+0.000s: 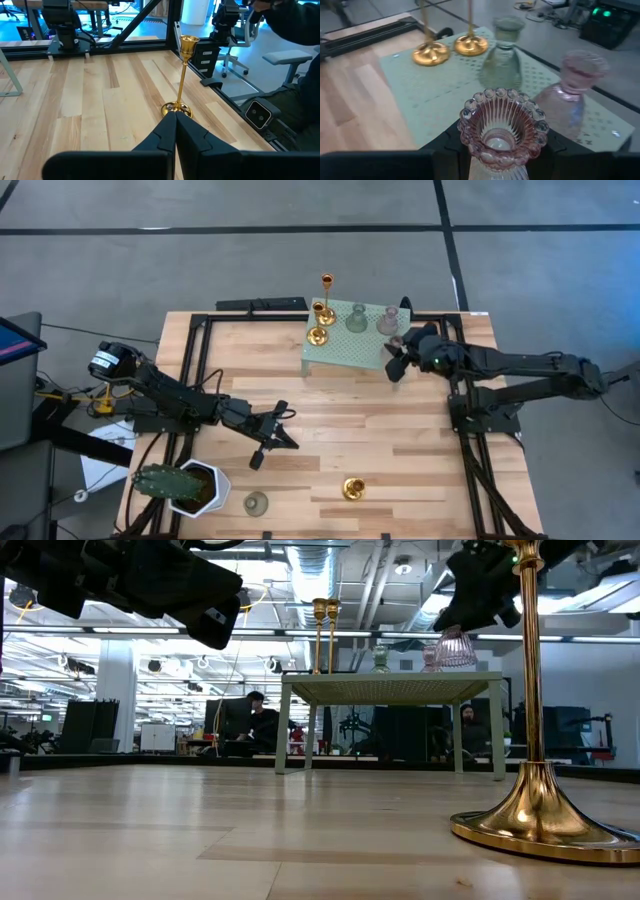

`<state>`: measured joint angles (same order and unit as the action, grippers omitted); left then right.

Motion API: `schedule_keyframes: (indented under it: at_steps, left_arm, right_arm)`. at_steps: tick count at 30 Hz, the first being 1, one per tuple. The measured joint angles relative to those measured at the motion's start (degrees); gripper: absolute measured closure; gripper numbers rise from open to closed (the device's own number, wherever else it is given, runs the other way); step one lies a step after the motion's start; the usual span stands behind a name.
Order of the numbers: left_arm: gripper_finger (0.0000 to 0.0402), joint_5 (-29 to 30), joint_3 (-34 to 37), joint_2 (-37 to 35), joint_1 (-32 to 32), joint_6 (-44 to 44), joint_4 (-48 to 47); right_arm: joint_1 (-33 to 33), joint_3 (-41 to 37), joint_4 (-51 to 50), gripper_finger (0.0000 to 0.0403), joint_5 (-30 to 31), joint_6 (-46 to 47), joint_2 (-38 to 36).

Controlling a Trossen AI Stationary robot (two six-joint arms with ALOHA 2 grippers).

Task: Pick & Place candle stick holders
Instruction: Put the purple glass candle holder on the shelf aligned with the other purple candle holder

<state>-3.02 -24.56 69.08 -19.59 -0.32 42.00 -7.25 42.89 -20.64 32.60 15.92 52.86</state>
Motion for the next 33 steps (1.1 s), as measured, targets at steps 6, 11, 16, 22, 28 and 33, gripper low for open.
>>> schedule_keyframes:
  at_steps: [6, 11, 16, 22, 28, 33]
  left_arm:
    - [0.0395, 0.00, 0.00, 0.00, 0.00, 0.00, 0.00]
    - [0.0395, 0.00, 0.00, 0.00, 0.00, 0.00, 0.00]
    - [0.0394, 0.01, 0.00, 0.00, 0.00, 0.00, 0.02]
    - [0.0395, 0.00, 0.00, 0.00, 0.00, 0.00, 0.02]
    - [0.0395, 0.00, 0.00, 0.00, 0.00, 0.00, 0.01]
    - [0.0394, -0.01, 0.00, 0.00, 0.00, 0.00, 0.02]
  right_arm:
    - [-5.06, 0.00, 0.28, 0.0282, -4.60, 0.65, 0.79]
    - [-7.66, -0.02, 0.29, 0.0282, -5.77, 0.64, 3.55]
    - [-8.39, 0.22, 1.62, 0.0282, -5.61, 0.65, 6.02]
    - [-8.37, 0.13, 2.91, 0.0265, -5.57, 0.12, 6.37]
    - [-8.35, -0.11, 1.34, 0.0168, -5.75, -0.09, 6.34]
    - [-8.15, -0.11, 0.46, 0.0142, -5.83, -1.07, 5.45]
